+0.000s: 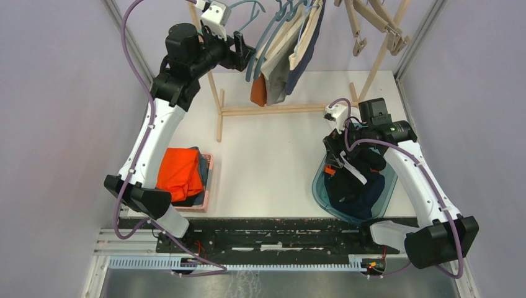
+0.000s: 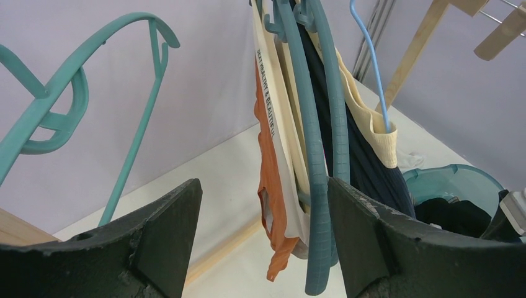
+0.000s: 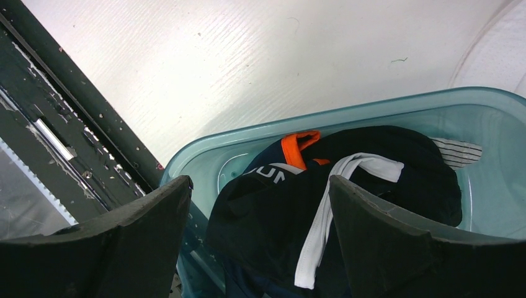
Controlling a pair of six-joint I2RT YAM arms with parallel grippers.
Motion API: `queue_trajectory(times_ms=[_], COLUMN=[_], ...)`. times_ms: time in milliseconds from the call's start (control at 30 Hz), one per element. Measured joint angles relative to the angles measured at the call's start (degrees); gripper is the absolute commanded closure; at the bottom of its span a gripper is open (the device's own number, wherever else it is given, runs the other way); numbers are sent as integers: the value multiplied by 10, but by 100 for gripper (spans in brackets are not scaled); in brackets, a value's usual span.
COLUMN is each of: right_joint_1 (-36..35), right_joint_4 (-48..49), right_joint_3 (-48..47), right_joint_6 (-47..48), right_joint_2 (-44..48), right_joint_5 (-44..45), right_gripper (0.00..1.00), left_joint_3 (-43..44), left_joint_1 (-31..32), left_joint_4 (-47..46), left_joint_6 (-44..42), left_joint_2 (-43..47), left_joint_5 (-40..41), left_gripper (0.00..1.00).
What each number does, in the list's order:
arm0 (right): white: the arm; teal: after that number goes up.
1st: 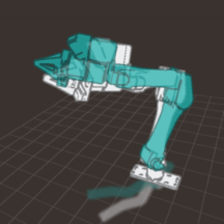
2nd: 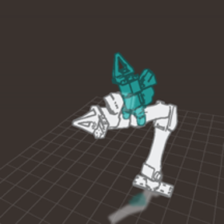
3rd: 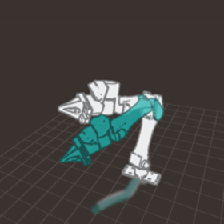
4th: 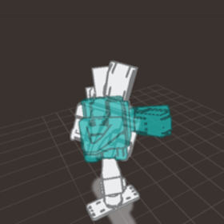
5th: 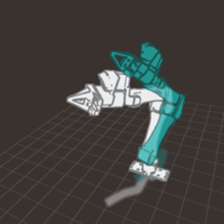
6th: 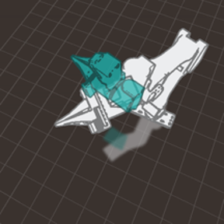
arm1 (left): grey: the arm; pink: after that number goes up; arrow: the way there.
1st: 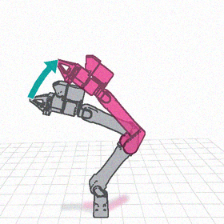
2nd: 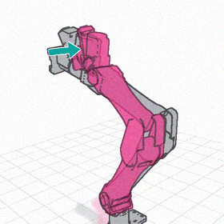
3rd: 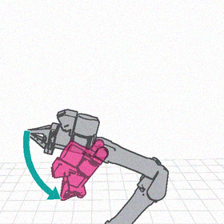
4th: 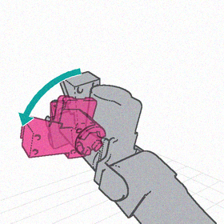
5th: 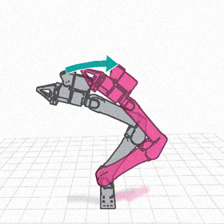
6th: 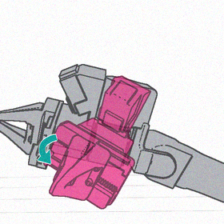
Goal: Remove the underwear clipped to the hanger
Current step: Pick up the hanger from the clothesline.
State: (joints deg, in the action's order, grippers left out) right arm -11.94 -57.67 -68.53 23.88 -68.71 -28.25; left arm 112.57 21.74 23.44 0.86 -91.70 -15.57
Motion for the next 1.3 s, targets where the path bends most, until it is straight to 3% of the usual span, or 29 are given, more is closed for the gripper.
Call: queue_trajectory(times_ms=[267, 1067, 1300], right_joint_1=[0, 0, 0], right_joint_4=[0, -2, -3], right_joint_3=[0, 0, 0], right_joint_6=[0, 4, 4], right_joint_2=[-8, -21, -23], right_joint_5=[0, 0, 0], right_gripper=[10, 9, 9], left_joint_3=[0, 30, 59], left_joint_1=[7, 55, 61], left_joint_4=[0, 3, 5], left_joint_6=[0, -9, -12], left_joint_2=[-4, -57, -73], left_joint_5=[0, 76, 82], left_gripper=[20, 46, 47])
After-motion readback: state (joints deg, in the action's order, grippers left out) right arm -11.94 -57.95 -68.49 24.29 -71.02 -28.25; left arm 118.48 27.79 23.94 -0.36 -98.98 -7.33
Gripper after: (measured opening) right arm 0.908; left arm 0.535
